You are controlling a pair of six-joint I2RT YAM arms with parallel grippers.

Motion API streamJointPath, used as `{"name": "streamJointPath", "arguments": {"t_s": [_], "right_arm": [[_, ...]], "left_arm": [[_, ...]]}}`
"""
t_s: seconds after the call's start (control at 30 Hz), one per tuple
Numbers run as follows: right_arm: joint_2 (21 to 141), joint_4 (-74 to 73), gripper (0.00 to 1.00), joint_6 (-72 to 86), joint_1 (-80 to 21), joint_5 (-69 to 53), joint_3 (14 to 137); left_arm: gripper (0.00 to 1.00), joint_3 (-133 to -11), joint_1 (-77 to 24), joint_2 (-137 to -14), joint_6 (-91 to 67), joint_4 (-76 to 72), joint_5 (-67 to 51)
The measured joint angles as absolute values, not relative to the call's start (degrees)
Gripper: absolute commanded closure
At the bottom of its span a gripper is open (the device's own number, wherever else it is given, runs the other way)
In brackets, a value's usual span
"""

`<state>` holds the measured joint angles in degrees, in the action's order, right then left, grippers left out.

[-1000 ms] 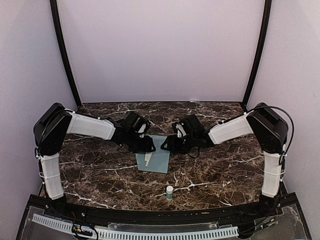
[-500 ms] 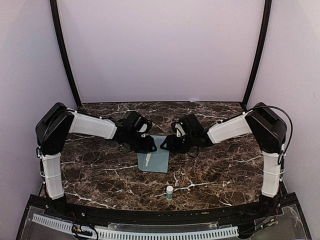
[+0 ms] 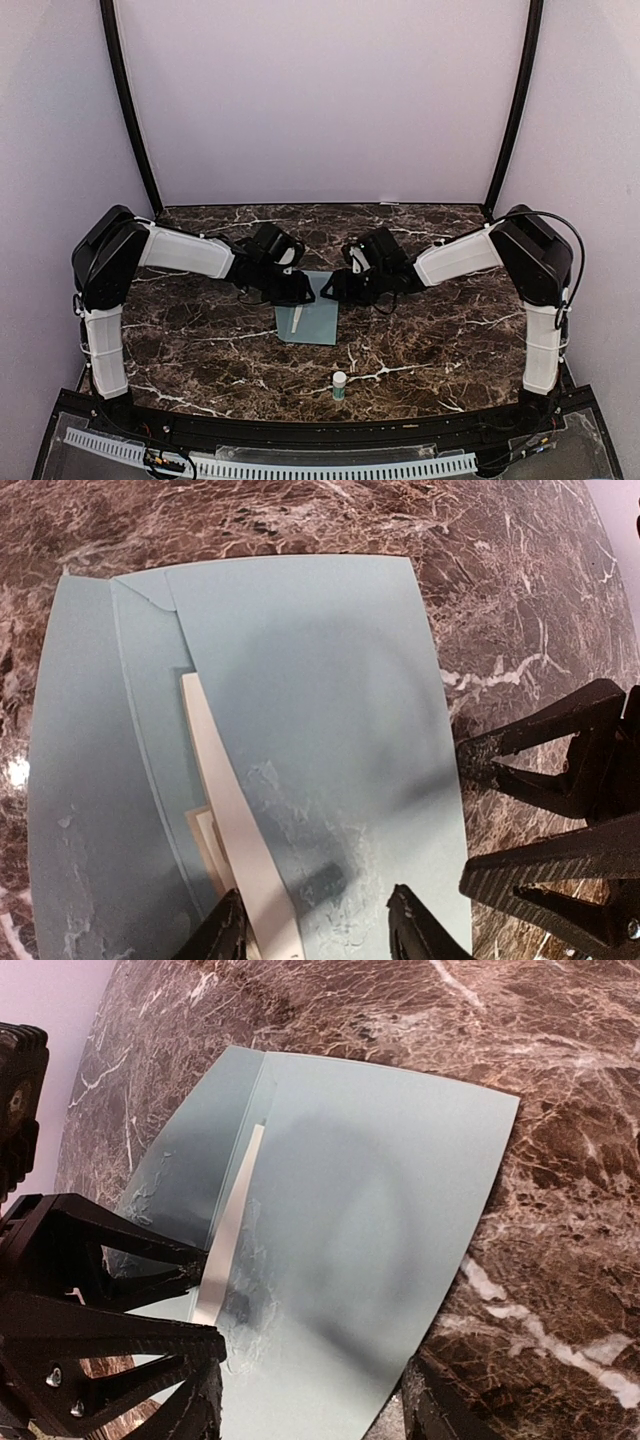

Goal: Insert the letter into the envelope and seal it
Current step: Place the letter in the envelope.

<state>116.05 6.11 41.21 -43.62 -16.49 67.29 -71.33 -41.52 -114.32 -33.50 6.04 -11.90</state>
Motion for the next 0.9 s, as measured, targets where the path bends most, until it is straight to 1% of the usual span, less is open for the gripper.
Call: {"name": "streamJointPath", "arguments": {"t_s": [0.23,0.37,0.57,0.7,0.9], "right_arm": [[116.05,6.07,0.39,41.01,-43.64,-16.25,67.29],[115.81,5.87,0.35,40.86,-43.90,-15.70,67.29],[114.24,3.57,0.32,40.84,-44.21,-14.79,66.57],[112.03,2.63,0.34,41.12,-44.21,-14.50,64.18],[109.71,2.50,0.40,42.15,-44.45,-14.57,61.34]], "left_arm": [[0.42,-71.33,-42.00,-114.06,-33.50,6.09,-10.94],[0.40,-70.85,-42.44,-113.12,-33.91,6.96,-10.48],[0.40,-66.70,-42.65,-109.40,-35.66,6.79,-11.38],[0.40,-64.49,-42.65,-108.22,-36.75,6.07,-12.45],[0.40,-62.59,-42.65,-107.94,-38.04,3.62,-14.09]]}}
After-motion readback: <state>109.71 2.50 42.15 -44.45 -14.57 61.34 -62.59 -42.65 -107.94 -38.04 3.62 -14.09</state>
